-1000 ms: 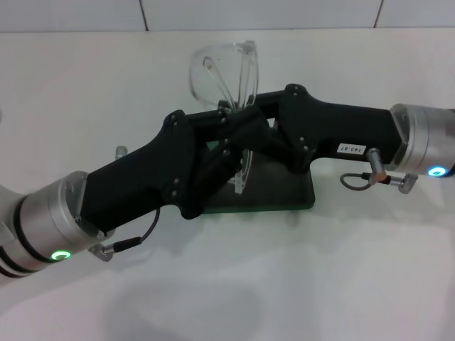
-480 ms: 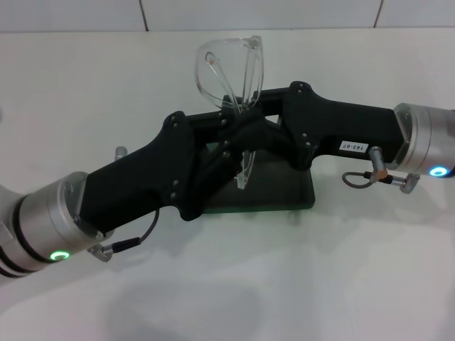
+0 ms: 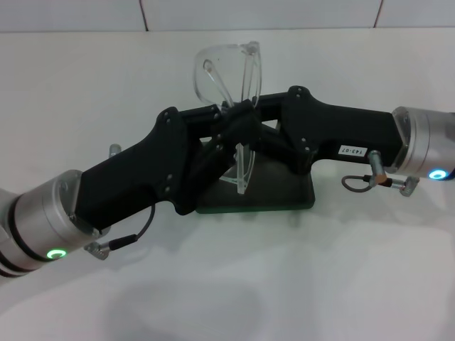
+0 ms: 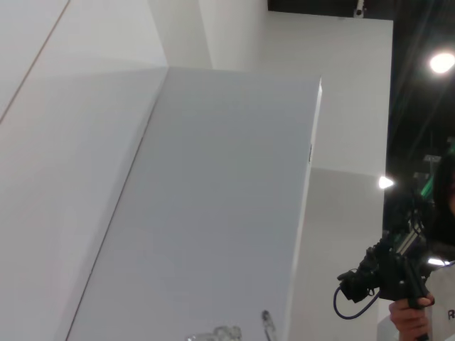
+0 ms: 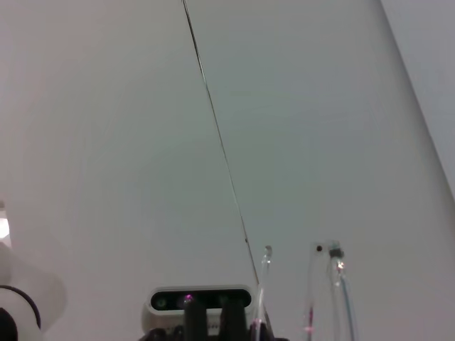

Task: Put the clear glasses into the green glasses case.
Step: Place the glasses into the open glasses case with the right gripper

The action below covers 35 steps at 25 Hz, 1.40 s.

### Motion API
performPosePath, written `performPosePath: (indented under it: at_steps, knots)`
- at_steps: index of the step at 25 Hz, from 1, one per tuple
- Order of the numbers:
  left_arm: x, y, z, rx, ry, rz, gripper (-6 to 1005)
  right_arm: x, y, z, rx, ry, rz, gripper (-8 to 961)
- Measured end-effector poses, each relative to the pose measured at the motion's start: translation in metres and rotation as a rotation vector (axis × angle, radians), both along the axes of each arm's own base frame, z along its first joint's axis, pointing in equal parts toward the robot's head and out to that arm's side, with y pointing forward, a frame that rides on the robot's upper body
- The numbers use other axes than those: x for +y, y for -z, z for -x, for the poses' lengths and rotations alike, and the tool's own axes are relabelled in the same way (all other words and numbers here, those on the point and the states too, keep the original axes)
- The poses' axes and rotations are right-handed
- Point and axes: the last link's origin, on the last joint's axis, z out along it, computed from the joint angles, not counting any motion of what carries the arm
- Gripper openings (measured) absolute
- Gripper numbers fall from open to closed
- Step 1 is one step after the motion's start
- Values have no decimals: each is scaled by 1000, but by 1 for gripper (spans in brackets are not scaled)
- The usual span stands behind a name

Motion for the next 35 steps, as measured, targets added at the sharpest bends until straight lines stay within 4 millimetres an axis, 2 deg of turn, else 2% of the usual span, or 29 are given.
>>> performPosePath:
  at_steps: [35]
  knots:
    - [6, 1, 1, 5, -37, -18, 112, -2, 5, 4, -23, -30, 16, 110]
